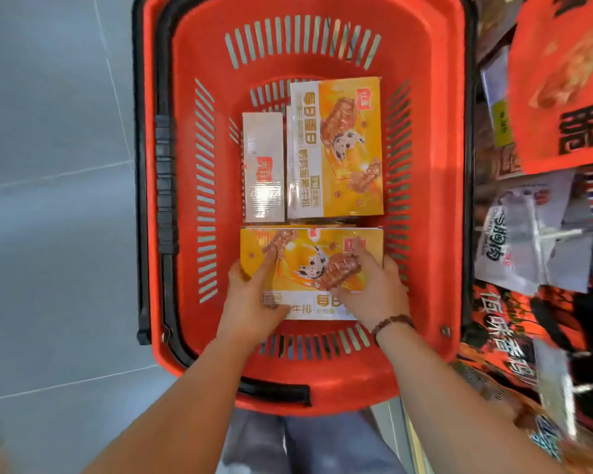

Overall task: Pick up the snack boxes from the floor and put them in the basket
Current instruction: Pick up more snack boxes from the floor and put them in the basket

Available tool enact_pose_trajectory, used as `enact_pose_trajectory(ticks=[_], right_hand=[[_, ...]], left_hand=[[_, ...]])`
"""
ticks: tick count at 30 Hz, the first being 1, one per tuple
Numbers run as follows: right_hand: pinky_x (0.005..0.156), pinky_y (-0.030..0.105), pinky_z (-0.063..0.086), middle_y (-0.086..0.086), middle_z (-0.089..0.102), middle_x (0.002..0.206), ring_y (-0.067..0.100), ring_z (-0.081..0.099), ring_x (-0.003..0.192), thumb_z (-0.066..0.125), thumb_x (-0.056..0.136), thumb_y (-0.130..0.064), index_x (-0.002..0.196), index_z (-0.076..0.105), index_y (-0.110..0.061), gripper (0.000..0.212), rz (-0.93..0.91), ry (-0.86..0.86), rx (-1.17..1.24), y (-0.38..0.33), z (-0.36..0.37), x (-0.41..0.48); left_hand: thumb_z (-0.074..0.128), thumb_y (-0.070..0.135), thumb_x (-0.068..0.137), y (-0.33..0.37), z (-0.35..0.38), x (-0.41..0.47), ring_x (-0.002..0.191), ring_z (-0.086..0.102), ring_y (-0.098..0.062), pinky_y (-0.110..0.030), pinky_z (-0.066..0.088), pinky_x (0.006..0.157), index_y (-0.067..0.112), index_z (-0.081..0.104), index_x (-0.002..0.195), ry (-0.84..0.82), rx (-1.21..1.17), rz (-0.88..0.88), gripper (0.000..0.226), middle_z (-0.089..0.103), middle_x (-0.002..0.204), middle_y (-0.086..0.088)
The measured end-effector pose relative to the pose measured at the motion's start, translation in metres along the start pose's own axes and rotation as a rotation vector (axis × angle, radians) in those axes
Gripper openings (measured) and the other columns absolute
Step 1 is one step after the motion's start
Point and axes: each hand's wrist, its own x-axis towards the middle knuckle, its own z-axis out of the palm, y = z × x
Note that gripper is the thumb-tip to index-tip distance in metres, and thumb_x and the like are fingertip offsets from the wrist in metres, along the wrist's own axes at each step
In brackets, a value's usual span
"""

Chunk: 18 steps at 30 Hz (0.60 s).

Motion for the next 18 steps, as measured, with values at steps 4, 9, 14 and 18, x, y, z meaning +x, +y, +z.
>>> enact_pose_trajectory(ticks=[4, 9, 14, 18], right_hand=[[0.099, 0.033, 0.039, 0.010, 0.021, 0.149, 0.028, 0.036, 0.132, 0.076, 0.073, -0.036, 0.142, 0.022, -0.047, 0.088, 0.034, -0.050, -0.015, 0.002, 0.014, 0.013], [0.102, 0.035, 0.041, 0.009, 0.017, 0.151, 0.027, 0.034, 0.134, 0.077, 0.071, -0.038, 0.142, 0.022, -0.047, 0.090, 0.037, -0.060, 0.001, 0.003, 0.017, 0.017], [0.103, 0.036, 0.040, 0.003, 0.028, 0.147, 0.020, 0.033, 0.134, 0.075, 0.073, -0.035, 0.141, 0.033, -0.036, 0.080, -0.059, 0.028, 0.006, -0.008, -0.001, -0.001], [0.109, 0.036, 0.033, 0.004, 0.032, 0.146, 0.020, 0.030, 0.135, 0.072, 0.077, -0.036, 0.139, 0.039, -0.031, 0.071, -0.132, 0.148, -0.002, -0.038, -0.033, -0.037]], left_hand=[[0.077, 0.018, 0.070, -0.011, 0.004, 0.017, 0.135, 0.029, -0.026, -0.028, 0.027, 0.111, 0.051, 0.017, 0.140, -0.052, 0.057, -0.025, 0.097, 0.014, 0.147, -0.008], [0.076, 0.021, 0.072, -0.014, 0.001, 0.018, 0.139, 0.023, -0.028, -0.034, 0.029, 0.111, 0.059, 0.011, 0.137, -0.058, 0.107, -0.027, 0.100, 0.009, 0.152, -0.009], [0.075, 0.027, 0.074, 0.010, -0.027, 0.005, 0.138, 0.023, -0.022, -0.033, 0.029, 0.110, 0.052, 0.028, 0.136, 0.026, 0.100, 0.122, 0.082, 0.020, 0.150, -0.008], [0.073, 0.028, 0.075, 0.051, -0.067, -0.018, 0.126, 0.041, -0.021, -0.032, 0.036, 0.102, 0.026, 0.052, 0.130, 0.148, 0.157, 0.245, 0.060, 0.049, 0.133, -0.003]])
